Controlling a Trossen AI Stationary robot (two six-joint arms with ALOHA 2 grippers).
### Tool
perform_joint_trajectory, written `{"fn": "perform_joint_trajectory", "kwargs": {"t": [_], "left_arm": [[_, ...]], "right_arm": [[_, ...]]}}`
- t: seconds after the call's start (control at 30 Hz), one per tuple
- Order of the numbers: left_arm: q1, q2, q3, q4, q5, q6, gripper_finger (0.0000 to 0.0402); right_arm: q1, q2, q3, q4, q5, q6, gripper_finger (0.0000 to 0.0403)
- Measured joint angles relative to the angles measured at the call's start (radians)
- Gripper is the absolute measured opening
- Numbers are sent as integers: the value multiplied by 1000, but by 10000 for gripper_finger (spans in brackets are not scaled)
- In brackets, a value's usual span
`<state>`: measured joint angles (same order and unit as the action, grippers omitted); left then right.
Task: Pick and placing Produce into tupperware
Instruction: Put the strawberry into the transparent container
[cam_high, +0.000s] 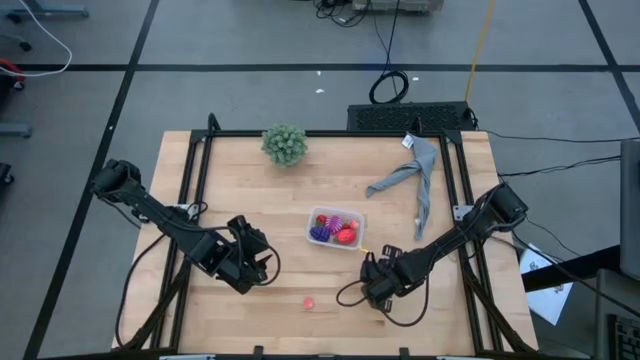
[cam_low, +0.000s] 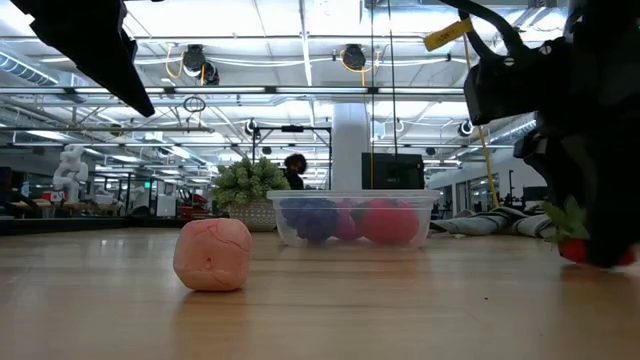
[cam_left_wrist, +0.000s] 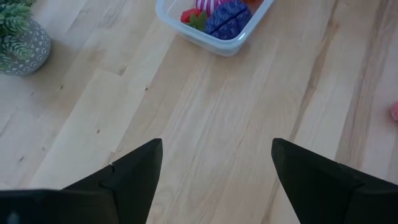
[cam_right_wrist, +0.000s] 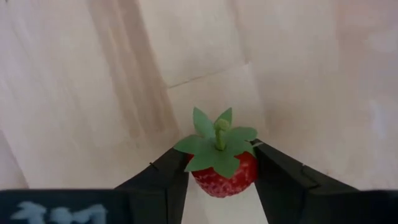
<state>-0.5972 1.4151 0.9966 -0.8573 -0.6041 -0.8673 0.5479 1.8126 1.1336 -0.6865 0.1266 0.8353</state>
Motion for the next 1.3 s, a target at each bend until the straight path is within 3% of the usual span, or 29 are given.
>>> {"fn": "perform_joint_trajectory", "kwargs": {"t": [0.37,0.7,1.0,1.3], "left_arm": [[0,0,0,-6,-2,27,308],[0,0,0,-7,-26,57,308],[0,0,0,-6,-26,79,308],[0,0,0,-7,-26,88,308]], "right_arm": [[-88,-123,0,48,1,-113,151],[-260,-230,0,349,3,-422,152],[-411,-166,0,588,3,-654,153],[-470,-116,-24,608,3,-717,153]]}}
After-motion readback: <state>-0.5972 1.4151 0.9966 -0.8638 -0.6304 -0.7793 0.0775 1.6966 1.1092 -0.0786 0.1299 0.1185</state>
